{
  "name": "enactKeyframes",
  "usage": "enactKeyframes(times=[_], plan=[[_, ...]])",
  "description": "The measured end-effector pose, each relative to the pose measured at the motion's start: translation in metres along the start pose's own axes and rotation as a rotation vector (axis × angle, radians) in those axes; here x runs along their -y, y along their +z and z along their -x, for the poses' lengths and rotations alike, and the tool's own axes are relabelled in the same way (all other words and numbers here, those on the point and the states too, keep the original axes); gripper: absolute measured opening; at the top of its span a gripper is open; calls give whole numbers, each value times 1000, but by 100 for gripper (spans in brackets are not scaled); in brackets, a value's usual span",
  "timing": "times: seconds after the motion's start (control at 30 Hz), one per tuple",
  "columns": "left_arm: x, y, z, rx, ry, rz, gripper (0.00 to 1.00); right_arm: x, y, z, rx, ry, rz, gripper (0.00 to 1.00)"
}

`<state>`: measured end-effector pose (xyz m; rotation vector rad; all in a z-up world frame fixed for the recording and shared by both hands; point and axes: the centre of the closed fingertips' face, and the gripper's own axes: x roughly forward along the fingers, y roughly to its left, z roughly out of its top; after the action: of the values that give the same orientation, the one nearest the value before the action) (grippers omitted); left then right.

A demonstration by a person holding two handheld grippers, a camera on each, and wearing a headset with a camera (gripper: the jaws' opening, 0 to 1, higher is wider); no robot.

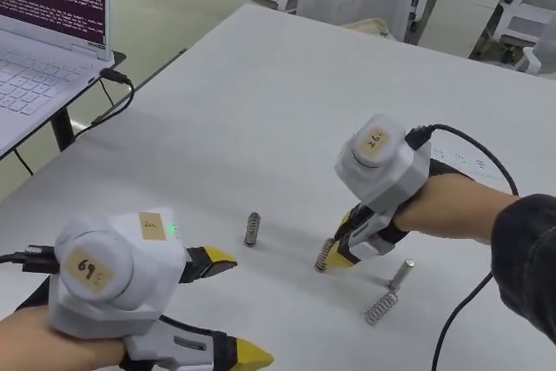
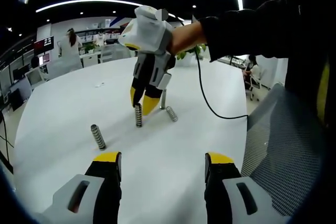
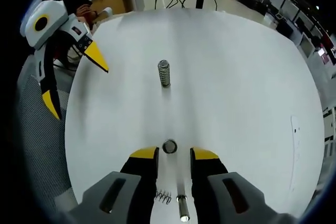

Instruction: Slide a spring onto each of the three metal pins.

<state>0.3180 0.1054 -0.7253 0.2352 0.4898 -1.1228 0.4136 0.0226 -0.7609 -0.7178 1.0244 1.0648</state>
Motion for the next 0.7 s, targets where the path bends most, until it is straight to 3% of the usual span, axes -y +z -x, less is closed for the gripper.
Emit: enactKeyframes(times=[0.7], plan=[[11,13,-19,6,-62,-34,59,-13,3,39,118,-61,-52,23]])
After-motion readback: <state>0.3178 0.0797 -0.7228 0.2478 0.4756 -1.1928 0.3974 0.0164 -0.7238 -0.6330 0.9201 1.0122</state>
